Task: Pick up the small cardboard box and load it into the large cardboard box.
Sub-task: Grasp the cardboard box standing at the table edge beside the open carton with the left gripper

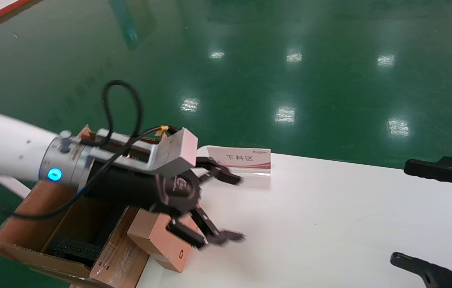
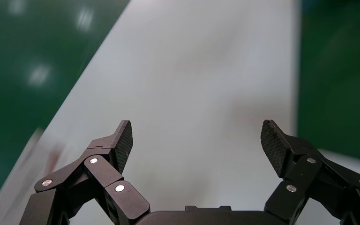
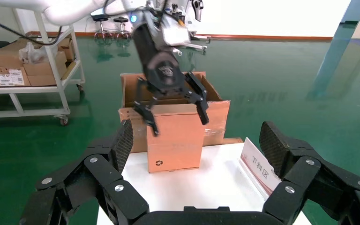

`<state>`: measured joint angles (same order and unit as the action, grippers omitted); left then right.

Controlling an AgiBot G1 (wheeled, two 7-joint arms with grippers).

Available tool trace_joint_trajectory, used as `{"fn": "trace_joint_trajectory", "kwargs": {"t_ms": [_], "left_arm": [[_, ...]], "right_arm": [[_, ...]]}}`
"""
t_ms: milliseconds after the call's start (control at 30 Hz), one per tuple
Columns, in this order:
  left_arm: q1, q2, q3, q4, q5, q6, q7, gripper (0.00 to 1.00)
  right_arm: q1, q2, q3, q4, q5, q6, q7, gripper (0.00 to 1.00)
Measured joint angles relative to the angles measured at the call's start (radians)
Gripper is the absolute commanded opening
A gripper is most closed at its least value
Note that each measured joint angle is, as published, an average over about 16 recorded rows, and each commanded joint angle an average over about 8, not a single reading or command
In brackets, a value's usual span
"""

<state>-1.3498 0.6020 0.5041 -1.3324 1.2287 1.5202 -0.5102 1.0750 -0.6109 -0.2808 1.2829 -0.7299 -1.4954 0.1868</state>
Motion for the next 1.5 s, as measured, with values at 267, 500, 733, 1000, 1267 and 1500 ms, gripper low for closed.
{"fn": "trace_joint_trajectory", "kwargs": {"t_ms": [267, 500, 733, 1000, 1267, 1500], "left_arm": [[-0.198, 0.058, 0.184, 0.028, 0.255, 0.052, -0.232, 1.00], [-0.326, 0.091, 0.328, 0.058, 0.345, 0.064, -0.386, 1.00], [-0.420, 0.085, 0.427, 0.046, 0.392, 0.058, -0.505, 1.00], [-0.494, 0.072, 0.523, 0.005, 0.438, 0.054, -0.606, 1.00], [-0.550, 0.074, 0.640, -0.008, 0.447, 0.055, -0.678, 1.00], [-0.586, 0.080, 0.737, -0.010, 0.431, 0.050, -0.724, 1.00]], "right_arm": [[0.000, 0.000, -0.001, 0.000, 0.000, 0.000, 0.000, 1.00], [0.000, 0.000, -0.001, 0.000, 0.001, 0.000, -0.001, 1.00], [0.000, 0.001, -0.002, 0.000, 0.001, 0.001, -0.001, 1.00], [0.001, 0.001, -0.002, 0.000, 0.002, 0.001, -0.001, 1.00], [0.001, 0.001, -0.003, 0.000, 0.002, 0.001, -0.001, 1.00], [0.001, 0.001, -0.003, 0.000, 0.002, 0.001, -0.002, 1.00]]}}
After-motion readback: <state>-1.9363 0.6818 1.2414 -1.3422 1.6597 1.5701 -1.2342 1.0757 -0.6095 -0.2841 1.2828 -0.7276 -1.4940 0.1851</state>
